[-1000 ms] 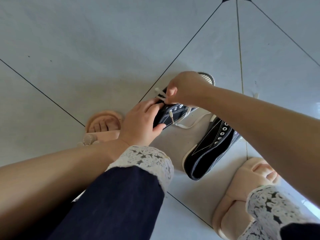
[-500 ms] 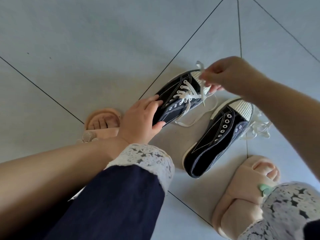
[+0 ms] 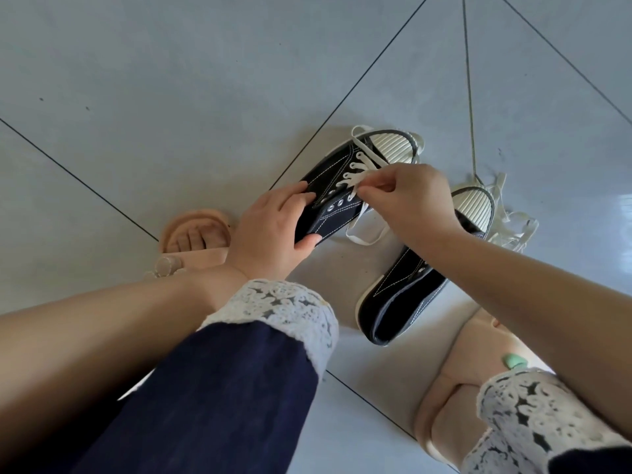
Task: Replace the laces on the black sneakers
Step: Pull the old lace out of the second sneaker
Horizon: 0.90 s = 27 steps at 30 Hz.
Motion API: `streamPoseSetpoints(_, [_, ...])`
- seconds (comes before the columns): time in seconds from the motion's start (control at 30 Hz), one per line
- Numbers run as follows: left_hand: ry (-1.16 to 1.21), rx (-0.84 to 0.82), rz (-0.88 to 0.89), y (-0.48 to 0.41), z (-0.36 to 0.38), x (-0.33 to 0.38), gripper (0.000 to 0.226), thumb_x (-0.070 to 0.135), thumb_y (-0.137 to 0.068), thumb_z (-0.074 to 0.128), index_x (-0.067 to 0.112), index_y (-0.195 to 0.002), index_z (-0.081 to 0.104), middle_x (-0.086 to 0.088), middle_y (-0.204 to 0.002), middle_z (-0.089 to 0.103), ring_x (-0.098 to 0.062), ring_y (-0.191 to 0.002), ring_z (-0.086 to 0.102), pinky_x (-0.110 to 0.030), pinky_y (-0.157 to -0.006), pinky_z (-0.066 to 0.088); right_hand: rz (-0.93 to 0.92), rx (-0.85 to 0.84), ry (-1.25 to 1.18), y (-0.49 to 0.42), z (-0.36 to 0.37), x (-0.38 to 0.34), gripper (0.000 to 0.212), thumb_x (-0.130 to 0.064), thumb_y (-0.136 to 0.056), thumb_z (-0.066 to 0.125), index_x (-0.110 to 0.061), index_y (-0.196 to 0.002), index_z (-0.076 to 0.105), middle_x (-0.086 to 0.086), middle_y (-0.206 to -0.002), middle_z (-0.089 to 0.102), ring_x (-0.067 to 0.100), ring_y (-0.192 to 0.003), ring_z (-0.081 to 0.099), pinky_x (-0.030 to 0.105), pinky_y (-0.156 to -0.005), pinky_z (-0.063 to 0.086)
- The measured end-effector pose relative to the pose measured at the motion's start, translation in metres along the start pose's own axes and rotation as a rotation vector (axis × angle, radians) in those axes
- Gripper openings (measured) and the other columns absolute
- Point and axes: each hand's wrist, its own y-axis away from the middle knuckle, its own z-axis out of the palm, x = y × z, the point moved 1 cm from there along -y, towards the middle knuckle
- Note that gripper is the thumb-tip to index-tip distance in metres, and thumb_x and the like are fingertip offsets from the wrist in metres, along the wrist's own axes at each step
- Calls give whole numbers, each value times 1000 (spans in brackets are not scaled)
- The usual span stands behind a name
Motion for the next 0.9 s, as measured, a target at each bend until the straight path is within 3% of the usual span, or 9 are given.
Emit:
streamPoseSetpoints(0.13, [-4,-8,0,-1,0,0,51,18,-67,78,0,-112,61,-14,-124,57,-35,-107,57,-43,-91,45,73,18,-66,0,7,-1,16,-24,-79,69,-29,-64,63,-18,-68,60,3,-69,58,20,-63,48])
streamPoseSetpoints(0.3, [-10,-3,2,-1,-1,1,51,17,-66,79,-1,-110,61,-15,-123,58,-36,-105,58,-43,-90,45,154,-1,-95,-2,10,-1,28,-26,-79,70,-26,-53,58,-14,-63,59,8,-70,60,21,-61,47])
streamPoseSetpoints(0.43, [-9,-9,0,0,-1,2,51,17,-67,78,0,-112,61,-14,-123,57,-35,-106,57,-42,-91,44,224,-52,-152,-3,16,-2,24,-20,-78,66,2,-69,66,6,-61,55,9,-50,42,17,-47,37])
streamPoseSetpoints(0.6, [11,-3,-9,1,-1,0,51,18,-68,77,3,-113,60,-9,-125,56,-30,-109,56,-36,-92,42,472,-228,-516,-12,3,0,9,-13,-79,66,-12,-70,67,4,-63,68,10,-54,57,17,-44,42])
streamPoseSetpoints(0.7, [29,-3,-25,2,-1,-1,49,17,-70,75,3,-114,59,-9,-127,55,-30,-111,55,-34,-94,40,452,-218,-544,-11,3,3,11,-12,-82,63,-15,-71,63,-1,-60,69,8,-56,63,13,-40,39])
streamPoseSetpoints(0.8, [34,-10,-41,1,0,-1,49,18,-72,74,5,-116,59,-7,-129,54,-29,-113,53,-33,-96,37,441,-154,-565,-9,6,2,18,-10,-83,62,-17,-67,58,-6,-55,64,3,-47,58,11,-37,35])
streamPoseSetpoints(0.9, [50,-14,-46,1,0,0,48,18,-73,73,6,-117,58,-5,-130,53,-29,-114,52,-34,-96,38,615,-306,-818,-13,-1,3,9,-6,-86,55,-12,-79,57,-1,-58,56,3,-36,42,13,-34,30])
